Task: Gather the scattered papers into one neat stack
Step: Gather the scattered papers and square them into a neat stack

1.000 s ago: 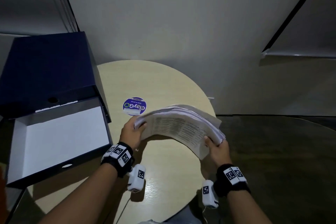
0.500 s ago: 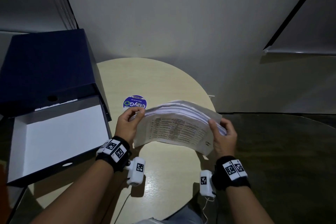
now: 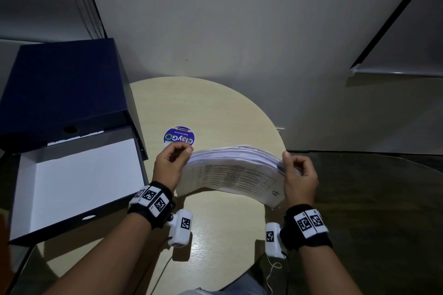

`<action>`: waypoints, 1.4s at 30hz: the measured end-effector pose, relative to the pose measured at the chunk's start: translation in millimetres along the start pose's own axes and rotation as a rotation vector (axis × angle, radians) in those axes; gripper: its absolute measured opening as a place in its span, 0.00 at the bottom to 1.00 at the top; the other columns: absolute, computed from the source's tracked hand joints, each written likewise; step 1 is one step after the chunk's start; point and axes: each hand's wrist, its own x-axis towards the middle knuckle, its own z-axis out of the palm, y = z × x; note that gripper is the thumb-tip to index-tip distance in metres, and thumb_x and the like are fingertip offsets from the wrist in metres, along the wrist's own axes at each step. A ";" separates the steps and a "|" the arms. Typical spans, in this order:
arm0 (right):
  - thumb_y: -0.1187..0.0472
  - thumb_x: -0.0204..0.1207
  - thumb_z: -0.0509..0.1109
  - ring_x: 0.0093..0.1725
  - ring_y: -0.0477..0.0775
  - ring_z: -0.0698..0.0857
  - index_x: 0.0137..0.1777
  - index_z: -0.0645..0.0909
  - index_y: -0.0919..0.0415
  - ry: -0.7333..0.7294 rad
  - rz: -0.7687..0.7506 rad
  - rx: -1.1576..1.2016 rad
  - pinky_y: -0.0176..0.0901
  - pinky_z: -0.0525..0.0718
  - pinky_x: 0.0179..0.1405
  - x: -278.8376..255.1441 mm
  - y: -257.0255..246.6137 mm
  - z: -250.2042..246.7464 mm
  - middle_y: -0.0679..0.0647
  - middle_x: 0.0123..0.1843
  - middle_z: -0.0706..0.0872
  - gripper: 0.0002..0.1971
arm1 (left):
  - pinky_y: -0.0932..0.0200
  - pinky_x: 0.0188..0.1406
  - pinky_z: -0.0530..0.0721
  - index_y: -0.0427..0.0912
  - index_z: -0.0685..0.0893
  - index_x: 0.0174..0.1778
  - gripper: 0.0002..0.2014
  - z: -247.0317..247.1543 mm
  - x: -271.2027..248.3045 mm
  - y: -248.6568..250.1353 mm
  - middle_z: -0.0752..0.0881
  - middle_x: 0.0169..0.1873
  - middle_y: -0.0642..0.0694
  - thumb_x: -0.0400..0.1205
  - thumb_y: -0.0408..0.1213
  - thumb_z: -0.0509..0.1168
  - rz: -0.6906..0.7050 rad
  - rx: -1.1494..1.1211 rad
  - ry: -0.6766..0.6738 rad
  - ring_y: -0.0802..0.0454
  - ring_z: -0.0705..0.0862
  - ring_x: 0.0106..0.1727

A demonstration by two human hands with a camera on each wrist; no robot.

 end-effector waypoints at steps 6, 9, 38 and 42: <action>0.63 0.79 0.71 0.49 0.51 0.82 0.45 0.78 0.51 0.043 0.047 -0.055 0.51 0.85 0.49 4.7 10.2 1.8 0.50 0.48 0.83 0.06 | 0.60 0.49 0.81 0.39 0.87 0.46 0.03 -1.6 3.7 -4.6 0.89 0.45 0.43 0.81 0.33 0.70 -0.013 0.083 0.041 0.53 0.84 0.45; 0.62 0.80 0.71 0.48 0.46 0.81 0.50 0.81 0.53 0.053 0.046 -0.057 0.56 0.86 0.54 3.9 11.1 1.1 0.48 0.49 0.83 0.04 | 0.59 0.49 0.80 0.45 0.87 0.43 0.03 -2.3 5.5 -6.2 0.89 0.41 0.48 0.81 0.35 0.69 -0.001 0.116 0.049 0.55 0.84 0.44; 0.83 0.75 0.65 0.42 0.48 0.89 0.49 0.80 0.58 -0.257 0.311 0.109 0.43 0.89 0.38 6.6 26.6 -19.8 0.56 0.44 0.87 0.18 | 0.64 0.30 0.72 0.39 0.74 0.28 0.12 2.7 -7.0 -4.1 0.76 0.26 0.47 0.51 0.23 0.59 -0.265 0.073 0.027 0.51 0.73 0.32; 0.85 0.76 0.64 0.41 0.53 0.86 0.48 0.80 0.54 -0.339 0.352 0.137 0.43 0.85 0.28 -3.4 24.6 -26.4 0.55 0.43 0.86 0.21 | 0.54 0.42 0.75 0.40 0.80 0.37 0.19 -2.5 -18.2 -14.9 0.82 0.36 0.42 0.52 0.23 0.57 -0.267 0.072 -0.007 0.47 0.79 0.41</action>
